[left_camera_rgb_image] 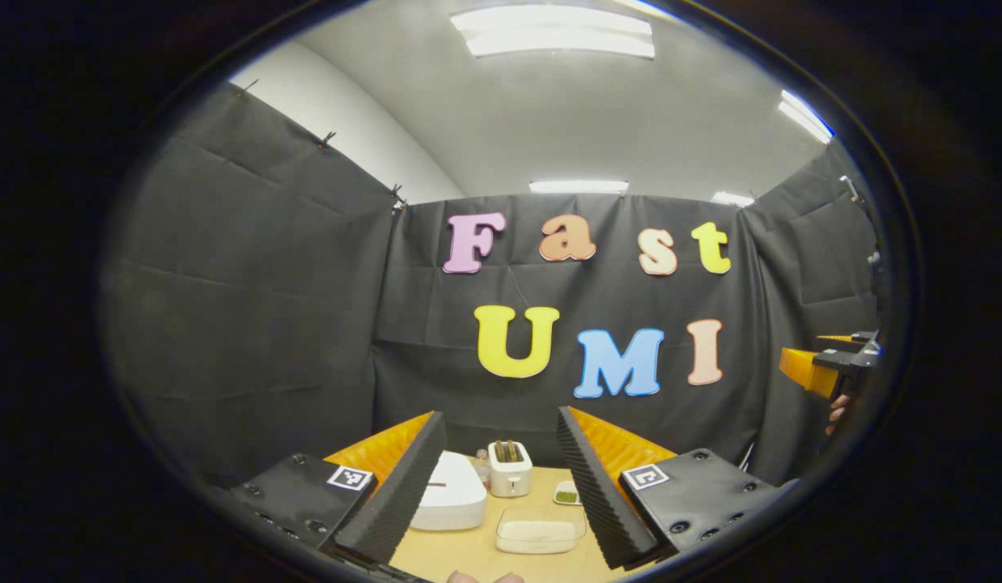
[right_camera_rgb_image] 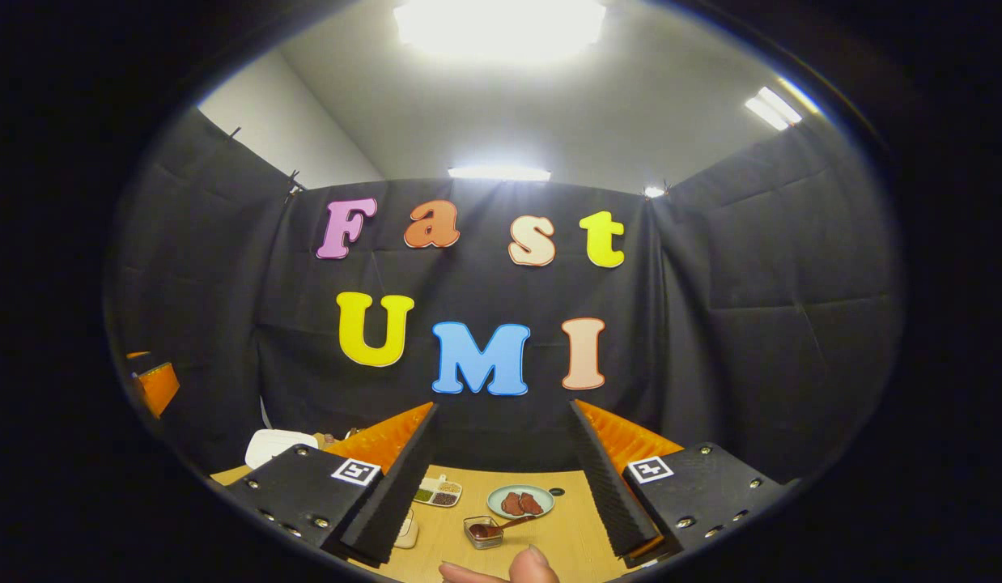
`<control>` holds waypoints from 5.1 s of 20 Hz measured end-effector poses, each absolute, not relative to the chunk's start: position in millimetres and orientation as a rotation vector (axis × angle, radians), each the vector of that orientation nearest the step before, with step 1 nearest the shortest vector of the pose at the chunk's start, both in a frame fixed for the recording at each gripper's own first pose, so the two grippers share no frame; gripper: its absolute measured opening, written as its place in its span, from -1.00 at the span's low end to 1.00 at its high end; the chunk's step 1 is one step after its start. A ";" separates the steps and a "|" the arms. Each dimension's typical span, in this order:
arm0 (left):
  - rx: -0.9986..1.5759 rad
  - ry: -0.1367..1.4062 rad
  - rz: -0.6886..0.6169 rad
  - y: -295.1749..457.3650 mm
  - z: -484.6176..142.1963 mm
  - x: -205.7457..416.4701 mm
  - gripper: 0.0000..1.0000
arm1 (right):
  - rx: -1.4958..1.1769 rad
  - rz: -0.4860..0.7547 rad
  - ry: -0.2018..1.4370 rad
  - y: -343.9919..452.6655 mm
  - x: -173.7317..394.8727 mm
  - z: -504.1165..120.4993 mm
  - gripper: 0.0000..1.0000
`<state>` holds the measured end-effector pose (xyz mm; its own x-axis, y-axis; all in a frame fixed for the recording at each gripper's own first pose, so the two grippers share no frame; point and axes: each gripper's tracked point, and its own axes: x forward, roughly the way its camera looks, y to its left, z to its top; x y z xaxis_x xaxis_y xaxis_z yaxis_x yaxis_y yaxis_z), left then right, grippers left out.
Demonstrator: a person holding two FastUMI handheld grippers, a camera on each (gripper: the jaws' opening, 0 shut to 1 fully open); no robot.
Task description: Close the left gripper, press the button to open the rice cooker; take a wooden spoon from the chopstick holder with the right hand, scoop a spoonful of rice and pour it into the rice cooker, then put the wooden spoon back into the chopstick holder.
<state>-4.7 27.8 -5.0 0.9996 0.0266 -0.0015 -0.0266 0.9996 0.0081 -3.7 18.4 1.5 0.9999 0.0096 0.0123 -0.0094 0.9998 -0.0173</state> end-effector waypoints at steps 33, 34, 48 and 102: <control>-0.005 0.120 0.028 144.9 -132.3 188.2 0.87 | 0.026 0.109 -0.104 172.0 78.3 -5.3 0.90; -0.010 0.149 0.023 151.5 -154.4 202.6 0.93 | 0.006 0.085 -0.103 172.2 79.9 -5.3 0.91; -0.021 0.405 0.122 200.4 -377.9 321.2 -0.75 | -0.159 -0.054 -0.020 186.5 93.4 -26.2 0.89; -0.061 0.029 0.156 86.9 -72.9 106.5 0.10 | 0.129 0.200 0.053 29.5 100.9 -132.3 0.90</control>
